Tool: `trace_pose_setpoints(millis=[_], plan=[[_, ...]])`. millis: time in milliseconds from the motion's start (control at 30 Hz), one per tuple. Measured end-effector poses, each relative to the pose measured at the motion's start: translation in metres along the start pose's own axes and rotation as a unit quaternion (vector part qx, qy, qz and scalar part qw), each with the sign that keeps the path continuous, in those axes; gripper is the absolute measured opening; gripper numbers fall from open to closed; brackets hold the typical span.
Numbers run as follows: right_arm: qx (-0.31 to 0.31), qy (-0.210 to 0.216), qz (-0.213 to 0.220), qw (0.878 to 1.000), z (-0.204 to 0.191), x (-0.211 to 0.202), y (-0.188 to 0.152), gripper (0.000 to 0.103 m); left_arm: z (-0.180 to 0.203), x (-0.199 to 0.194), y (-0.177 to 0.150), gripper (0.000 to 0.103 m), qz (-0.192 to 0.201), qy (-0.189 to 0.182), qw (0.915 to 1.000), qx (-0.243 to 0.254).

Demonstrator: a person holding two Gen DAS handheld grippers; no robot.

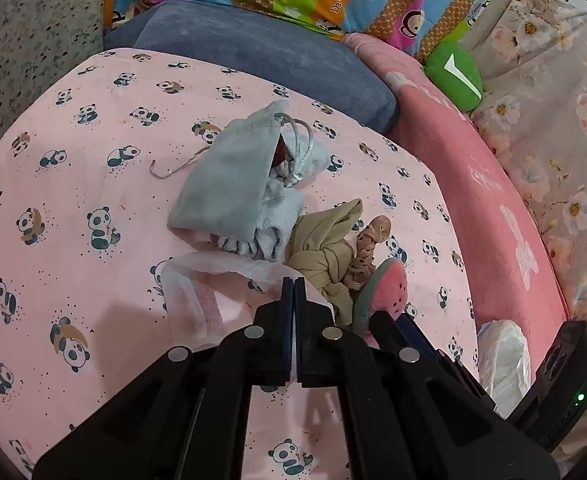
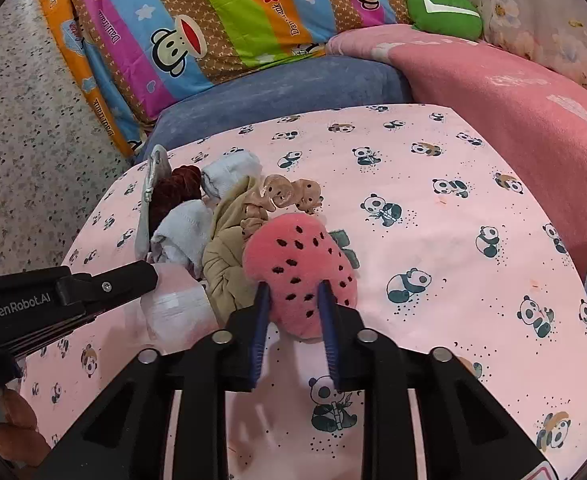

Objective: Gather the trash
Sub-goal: 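Return to the table and grasp the pink watermelon plush with the right gripper, then carry the watermelon plush to the trash bin with the right gripper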

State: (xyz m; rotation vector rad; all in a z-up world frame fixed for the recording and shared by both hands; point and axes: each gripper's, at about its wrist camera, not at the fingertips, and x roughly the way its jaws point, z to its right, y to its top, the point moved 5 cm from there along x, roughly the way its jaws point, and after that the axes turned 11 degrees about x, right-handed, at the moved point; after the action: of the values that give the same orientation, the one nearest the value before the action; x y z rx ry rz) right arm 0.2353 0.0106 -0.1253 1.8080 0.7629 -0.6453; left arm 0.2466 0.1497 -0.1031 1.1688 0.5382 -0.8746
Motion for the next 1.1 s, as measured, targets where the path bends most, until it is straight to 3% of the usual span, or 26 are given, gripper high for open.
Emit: trace_pose_setpoints(millis=[400, 533, 633, 700, 767, 1000, 1100], plan=[[0.008, -0.005, 0.040, 0.999, 0.017, -0.053, 0.008, 0.001, 0.033, -0.038, 0.004, 0.000, 0.026, -0.011, 0.9991, 0.031], [0.015, 0.010, 0.041, 0.999, 0.022, -0.065, 0.009, 0.001, 0.040, -0.049, 0.005, 0.000, 0.035, -0.009, 0.9987, 0.036], [0.014, 0.015, 0.023, 1.000, 0.023, -0.060, 0.004, 0.023, 0.043, -0.052, 0.006, 0.000, 0.037, -0.007, 0.9986, 0.038], [0.006, 0.014, 0.028, 0.999, 0.020, -0.057, 0.002, 0.055, 0.043, -0.051, 0.005, 0.000, 0.035, -0.004, 0.9986, 0.038], [0.003, 0.015, 0.030, 0.999, 0.019, -0.051, 0.001, 0.059, 0.041, -0.049, 0.004, 0.000, 0.032, -0.002, 0.9987, 0.039], [0.019, 0.025, -0.021, 0.999, 0.022, -0.004, -0.009, 0.059, 0.034, -0.036, 0.004, 0.000, 0.021, 0.005, 0.9988, 0.045], [0.018, 0.022, -0.027, 0.999, 0.022, 0.005, -0.012, 0.047, 0.033, -0.032, 0.005, 0.000, 0.018, 0.007, 0.9987, 0.048]])
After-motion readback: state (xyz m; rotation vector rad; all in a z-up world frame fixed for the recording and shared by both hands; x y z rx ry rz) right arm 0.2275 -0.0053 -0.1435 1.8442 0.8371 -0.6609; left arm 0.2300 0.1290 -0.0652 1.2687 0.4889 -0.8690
